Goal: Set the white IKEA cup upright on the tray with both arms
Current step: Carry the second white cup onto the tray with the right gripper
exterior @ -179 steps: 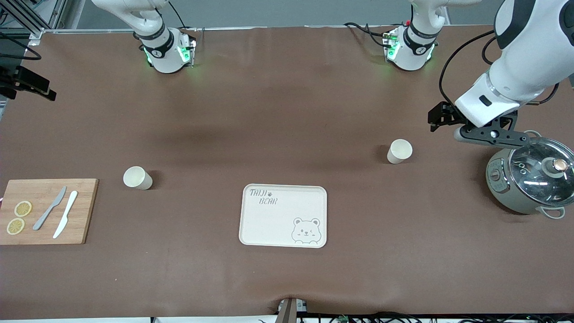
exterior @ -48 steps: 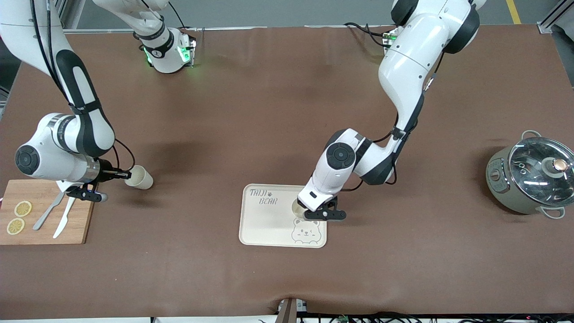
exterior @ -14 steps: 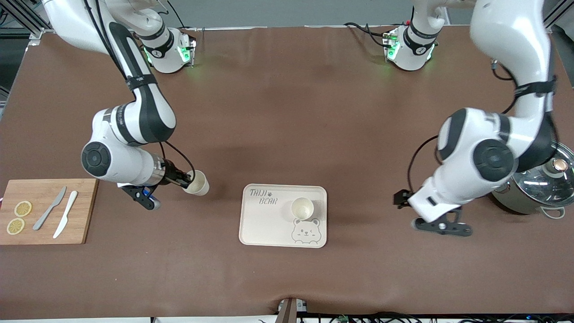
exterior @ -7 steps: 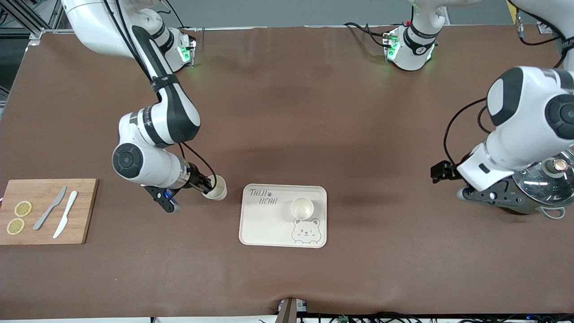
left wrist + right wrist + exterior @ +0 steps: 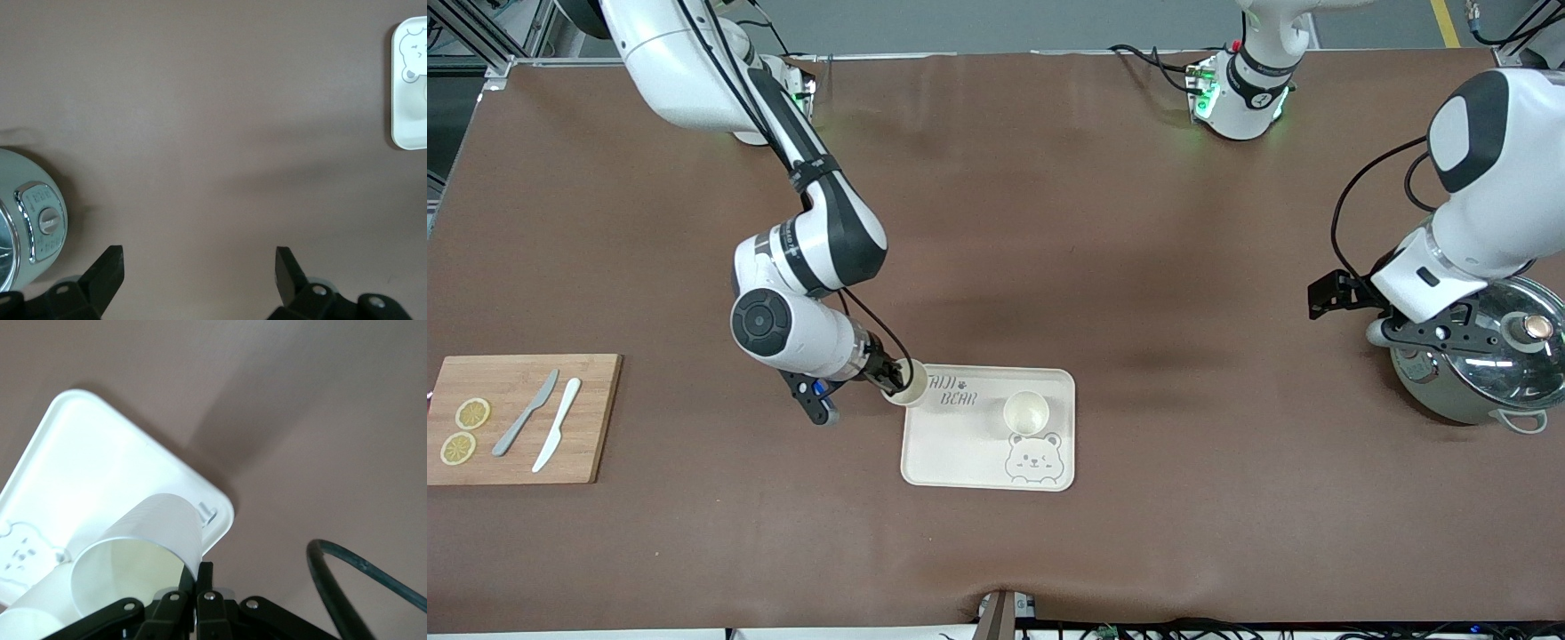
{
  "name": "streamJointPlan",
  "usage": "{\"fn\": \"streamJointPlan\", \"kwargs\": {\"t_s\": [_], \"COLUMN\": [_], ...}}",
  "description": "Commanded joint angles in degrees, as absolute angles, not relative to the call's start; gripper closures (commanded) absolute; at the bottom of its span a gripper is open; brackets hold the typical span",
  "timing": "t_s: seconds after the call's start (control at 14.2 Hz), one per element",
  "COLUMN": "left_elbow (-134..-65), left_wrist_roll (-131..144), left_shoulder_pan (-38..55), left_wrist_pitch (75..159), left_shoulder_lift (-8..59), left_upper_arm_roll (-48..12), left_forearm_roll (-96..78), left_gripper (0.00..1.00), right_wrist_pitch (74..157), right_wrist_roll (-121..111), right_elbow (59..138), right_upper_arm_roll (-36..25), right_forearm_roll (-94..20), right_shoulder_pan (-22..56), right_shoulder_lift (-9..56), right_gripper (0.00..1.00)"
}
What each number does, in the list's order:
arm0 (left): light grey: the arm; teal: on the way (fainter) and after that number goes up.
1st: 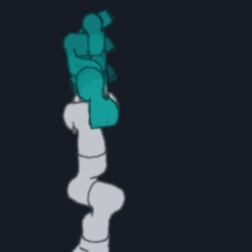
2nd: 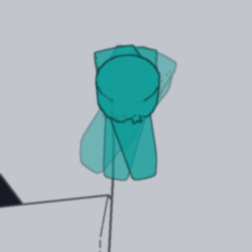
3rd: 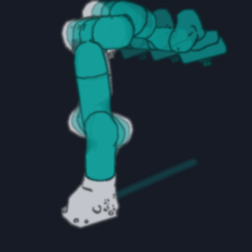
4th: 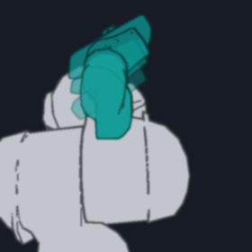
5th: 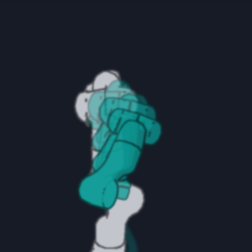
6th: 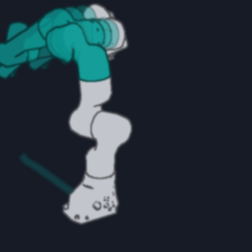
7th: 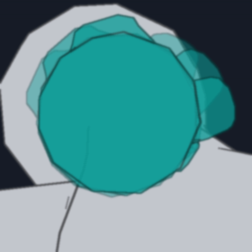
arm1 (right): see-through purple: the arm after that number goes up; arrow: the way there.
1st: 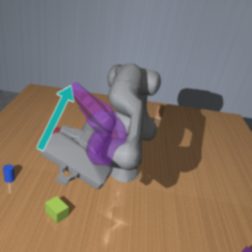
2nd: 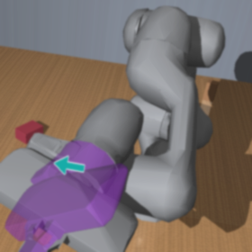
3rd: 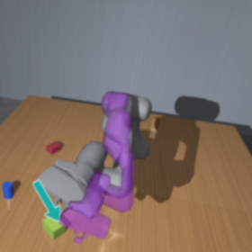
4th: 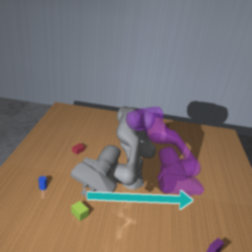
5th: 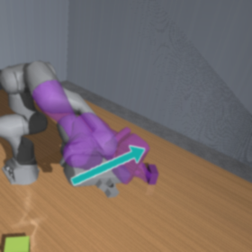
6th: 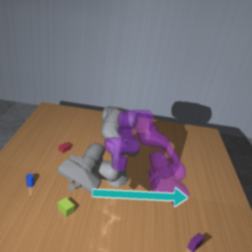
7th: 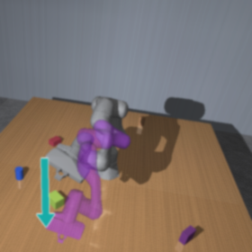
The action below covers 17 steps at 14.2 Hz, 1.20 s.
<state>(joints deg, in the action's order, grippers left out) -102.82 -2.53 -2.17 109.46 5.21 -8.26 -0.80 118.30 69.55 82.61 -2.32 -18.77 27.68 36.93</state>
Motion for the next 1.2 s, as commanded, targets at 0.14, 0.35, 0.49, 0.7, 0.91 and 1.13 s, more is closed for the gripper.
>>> {"fn": "streamJointPlan", "kwargs": {"t_s": [0.14,0.35,0.49,0.7,0.91,1.13], "left_elbow": [-106.09,-105.56,-103.90,-96.79,-91.77,-91.76], "left_wrist_roll": [-3.43,-3.43,-3.43,-2.99,-2.11,-0.62], "left_shoulder_pan": [-2.72,-2.81,-2.73,-2.38,-1.85,-0.27], "left_wrist_pitch": [108.55,105.92,104.34,100.03,96.51,96.50], "left_shoulder_lift": [-0.87,-3.42,-3.87,-1.77,0.61,0.70], "left_upper_arm_roll": [-8.70,-8.53,-8.09,-8.09,-8.09,-8.00], "left_forearm_roll": [-2.20,-2.20,-2.20,-2.20,-2.20,-2.20], "left_gripper": [0.00,0.00,0.00,0.00,0.00,0.00], "right_wrist_pitch": [120.40,123.66,123.75,126.55,127.79,127.79], "right_wrist_roll": [70.84,70.75,70.75,70.75,70.75,70.66], "right_elbow": [80.60,80.68,80.68,80.86,81.21,81.21], "right_upper_arm_roll": [-2.81,-2.81,-2.81,-2.90,-2.90,-2.90], "right_forearm_roll": [-21.62,-21.45,-21.01,-20.92,-20.83,-20.83], "right_shoulder_pan": [29.27,29.79,30.06,30.59,31.38,31.03], "right_shoulder_lift": [40.07,40.87,41.92,42.98,44.03,44.03], "right_gripper": [1.00,1.00,1.00,1.00,1.00,1.00]}}
